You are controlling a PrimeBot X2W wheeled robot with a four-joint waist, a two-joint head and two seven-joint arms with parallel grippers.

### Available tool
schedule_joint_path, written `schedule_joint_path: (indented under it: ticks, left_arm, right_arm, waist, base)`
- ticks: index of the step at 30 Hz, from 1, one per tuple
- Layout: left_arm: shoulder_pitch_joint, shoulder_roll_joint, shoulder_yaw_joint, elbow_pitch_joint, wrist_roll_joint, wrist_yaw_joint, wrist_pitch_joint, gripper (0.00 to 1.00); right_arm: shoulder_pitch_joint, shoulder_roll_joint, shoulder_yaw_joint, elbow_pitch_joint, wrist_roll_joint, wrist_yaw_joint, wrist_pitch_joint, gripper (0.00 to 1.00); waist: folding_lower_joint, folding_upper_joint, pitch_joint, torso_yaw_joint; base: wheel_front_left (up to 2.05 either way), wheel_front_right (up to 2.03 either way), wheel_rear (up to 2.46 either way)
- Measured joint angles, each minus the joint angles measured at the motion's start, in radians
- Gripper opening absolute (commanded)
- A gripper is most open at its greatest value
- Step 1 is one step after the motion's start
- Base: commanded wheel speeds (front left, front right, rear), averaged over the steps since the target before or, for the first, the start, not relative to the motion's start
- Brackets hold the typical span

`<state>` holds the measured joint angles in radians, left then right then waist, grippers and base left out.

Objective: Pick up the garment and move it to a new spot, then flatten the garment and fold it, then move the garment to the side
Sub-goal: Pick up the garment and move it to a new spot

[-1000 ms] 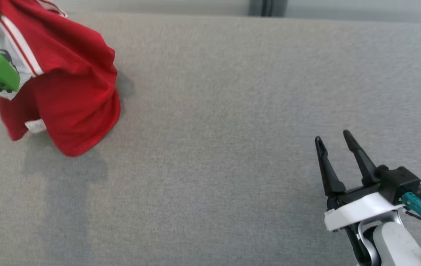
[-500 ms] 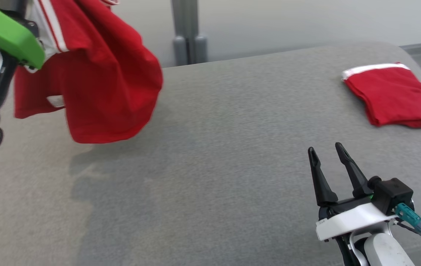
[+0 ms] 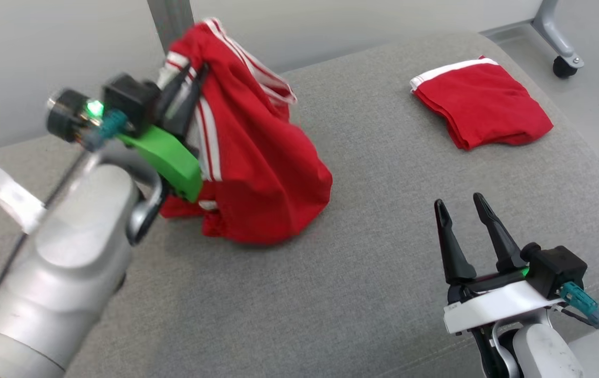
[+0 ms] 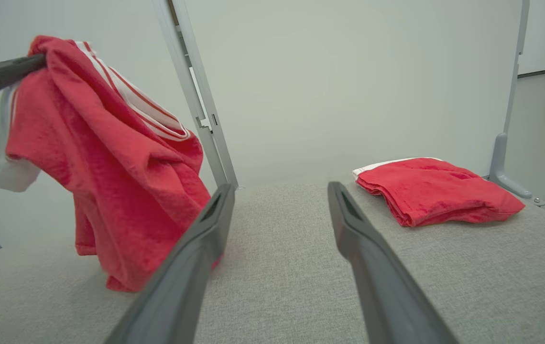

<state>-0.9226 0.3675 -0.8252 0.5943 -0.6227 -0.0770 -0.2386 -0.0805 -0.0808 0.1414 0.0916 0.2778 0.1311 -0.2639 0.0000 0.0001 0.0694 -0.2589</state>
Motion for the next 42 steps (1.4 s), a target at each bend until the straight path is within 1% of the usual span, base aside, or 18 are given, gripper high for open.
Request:
schedule_joint_path:
  ticks: [2,5,6,10,11,12,15,18,21,23,26,29,31,33,35,39,42]
  left_arm:
    - [0.054,-0.047,-0.035,0.021,0.03,0.01,-0.011,0.0]
    - [0.136,-0.124,-0.055,0.053,0.042,0.015,-0.019,0.0]
    - [0.166,-0.151,-0.053,0.055,0.04,0.012,-0.019,0.0]
    - [0.252,-0.227,-0.025,0.037,0.037,-0.008,-0.022,0.0]
    - [0.277,-0.243,-0.02,0.035,0.037,-0.013,-0.023,0.31]
    - [0.305,-0.258,-0.015,0.031,0.037,-0.021,-0.023,1.0]
    - [0.372,-0.281,0.017,-0.017,0.026,-0.033,-0.023,1.0]
    - [0.432,-0.299,0.049,-0.098,0.023,-0.043,-0.024,1.0]
    - [0.485,-0.291,0.117,-0.181,0.054,-0.044,-0.024,1.0]
    - [0.524,-0.274,0.172,-0.232,0.091,-0.023,-0.024,1.0]
    - [0.605,-0.235,0.272,-0.31,0.161,0.032,-0.026,1.0]
    - [0.686,-0.214,0.378,-0.368,0.214,0.077,-0.026,1.0]
    - [0.744,-0.204,0.435,-0.39,0.248,0.087,-0.026,1.0]
    - [0.806,-0.205,0.493,-0.411,0.272,0.095,-0.026,1.0]
    - [0.857,-0.212,0.539,-0.433,0.299,0.094,-0.026,1.0]
    - [0.958,-0.243,0.613,-0.492,0.354,0.076,-0.026,1.0]
    - [1.024,-0.267,0.649,-0.521,0.383,0.042,-0.026,1.0]
  right_arm:
    - [-0.011,0.004,0.004,-0.002,0.001,0.0,0.0,1.0]
    - [-0.021,0.007,0.005,-0.002,0.001,0.0,0.0,1.0]
    - [-0.027,0.007,0.005,-0.002,0.001,0.0,0.0,1.0]
    - [-0.036,0.01,0.005,-0.001,0.001,0.0,0.0,1.0]
    - [-0.037,0.01,0.005,0.0,0.001,0.0,0.0,1.0]
    - [-0.037,0.01,0.005,0.002,0.0,0.0,0.0,1.0]
    - [-0.033,0.007,0.004,0.01,-0.001,0.0,0.0,1.0]
    - [-0.019,0.002,0.014,0.018,-0.001,0.0,0.0,1.0]
    - [-0.003,-0.002,0.021,0.022,-0.001,0.0,0.0,1.0]
    - [0.006,-0.006,0.022,0.026,-0.001,0.0,0.0,1.0]
    - [0.031,-0.009,0.021,0.037,-0.001,0.0,0.0,1.0]
    - [0.037,-0.008,0.019,0.041,0.001,0.0,0.0,1.0]
    - [0.046,-0.005,0.018,0.044,0.001,0.0,0.0,1.0]
    - [0.062,-0.003,0.015,0.049,0.002,0.0,0.0,1.0]
    - [0.073,-0.002,0.014,0.05,0.002,0.0,0.0,1.0]
    - [0.1,-0.001,0.004,0.05,0.004,0.0,0.0,1.0]
    - [0.123,-0.001,-0.004,0.05,0.004,0.0,0.0,1.0]
  waist:
    - [0.0,0.0,0.026,-0.006]
    - [0.0,0.0,0.068,-0.006]
    - [0.0,0.0,0.084,-0.003]
    - [0.0,0.0,0.13,0.009]
    - [0.0001,0.0,0.137,0.016]
    - [0.0,0.0,0.142,0.023]
    - [0.0,0.0,0.142,0.042]
    - [0.0,0.0,0.121,0.055]
    - [0.0,0.0,0.088,0.07]
    - [0.0,0.0,0.062,0.083]
    - [0.0,0.0,0.016,0.11]
    - [0.0,0.0,-0.019,0.138]
    - [0.0,0.0,-0.041,0.155]
    - [0.0,0.0,-0.062,0.174]
    - [0.0,0.0,-0.081,0.19]
    - [0.0,-0.0001,-0.114,0.221]
    - [0.0,0.0,-0.134,0.242]
  base:
    - [0.0,0.0,0.0]
    - [0.0,0.0,0.0]
    - [0.0,0.0,0.0]
    - [0.0,0.0,0.0]
    - [0.0,0.0,0.0]
    - [0.0,0.0,0.0]
    - [0.0,0.0,0.0]
    - [0.0,0.0,0.0]
    - [0.0,0.0,0.0]
    - [0.0,0.0,0.0]
    - [0.0,0.0,0.0]
    - [0.0,0.0,0.0]
    - [0.0,0.0,0.0]
    - [0.0,0.0,0.0]
    - [0.0,0.0,0.0]
    - [0.0,0.0,0.0]
    - [0.0,0.0,0.0]
